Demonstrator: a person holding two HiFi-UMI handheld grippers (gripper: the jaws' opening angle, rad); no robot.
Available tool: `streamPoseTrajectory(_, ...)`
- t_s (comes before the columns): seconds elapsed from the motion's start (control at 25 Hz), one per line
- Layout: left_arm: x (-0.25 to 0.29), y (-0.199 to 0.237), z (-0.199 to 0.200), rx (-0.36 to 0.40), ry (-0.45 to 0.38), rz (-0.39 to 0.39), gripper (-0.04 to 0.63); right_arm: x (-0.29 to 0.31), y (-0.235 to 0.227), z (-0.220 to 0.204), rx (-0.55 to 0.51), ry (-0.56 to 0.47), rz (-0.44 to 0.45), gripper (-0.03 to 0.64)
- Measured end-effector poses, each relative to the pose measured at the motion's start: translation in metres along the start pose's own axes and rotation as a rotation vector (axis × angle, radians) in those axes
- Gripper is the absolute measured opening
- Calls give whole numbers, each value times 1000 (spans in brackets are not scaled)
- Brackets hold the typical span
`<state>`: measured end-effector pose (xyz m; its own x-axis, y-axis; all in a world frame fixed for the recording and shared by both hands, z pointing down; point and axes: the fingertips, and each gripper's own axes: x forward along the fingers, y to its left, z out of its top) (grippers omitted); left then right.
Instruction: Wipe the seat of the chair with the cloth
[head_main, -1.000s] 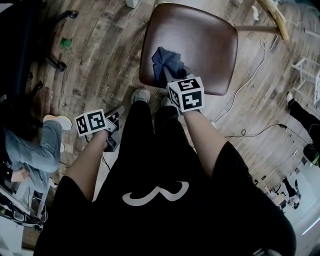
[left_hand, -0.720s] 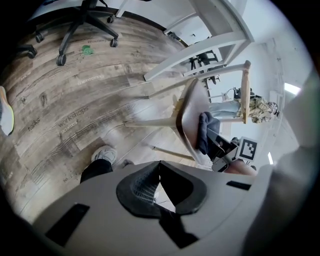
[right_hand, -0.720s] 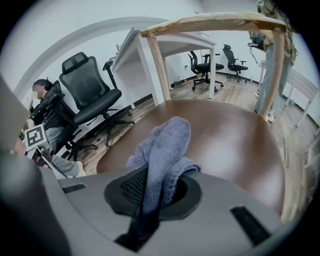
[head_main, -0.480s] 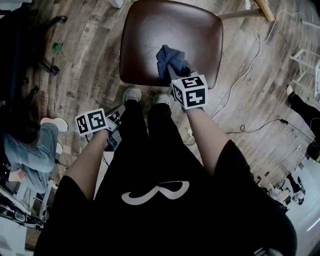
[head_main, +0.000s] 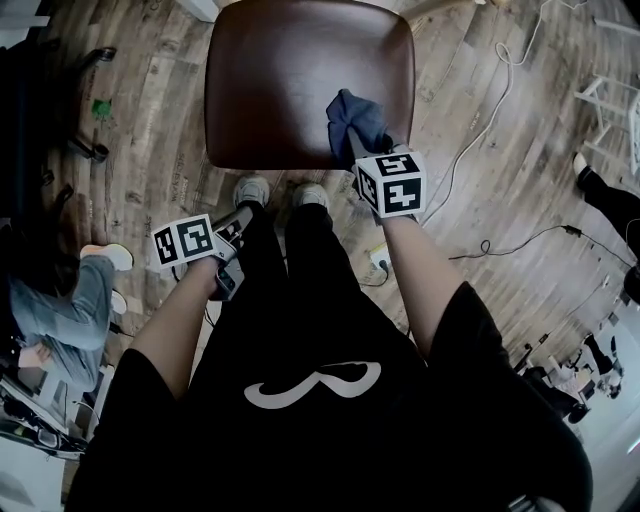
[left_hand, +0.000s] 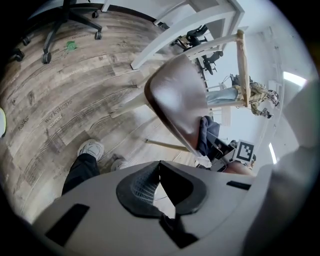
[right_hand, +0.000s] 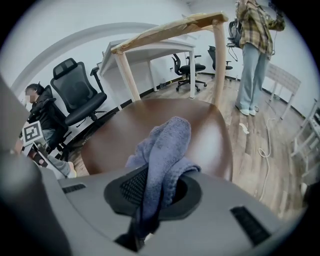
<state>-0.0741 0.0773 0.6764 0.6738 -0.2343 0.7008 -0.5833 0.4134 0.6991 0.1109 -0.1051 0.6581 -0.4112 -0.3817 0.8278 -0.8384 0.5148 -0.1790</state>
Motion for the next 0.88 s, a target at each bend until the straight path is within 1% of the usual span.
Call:
streamPoseTrajectory(0.24, 15, -15, -9, 18, 11, 8, 14, -21, -45, -18, 46, -3, -56, 46)
streamPoseTrajectory(0.48, 32, -30, -15, 27, -6, -2, 14, -35, -80, -34, 74, -7, -93, 46)
streamPoseTrajectory(0.64, 41, -44, -20, 18, -37, -12, 14, -41, -94, -42, 71, -1, -90, 46)
streamPoseTrajectory(0.76, 39, -56, -20, 12, -70, -30, 14, -42, -97, -43, 89, -5, -62, 46)
streamPoseTrajectory(0.88, 32, -73, -20, 28, -87, -52, 14, -50, -96, -40, 112, -15, -34, 44)
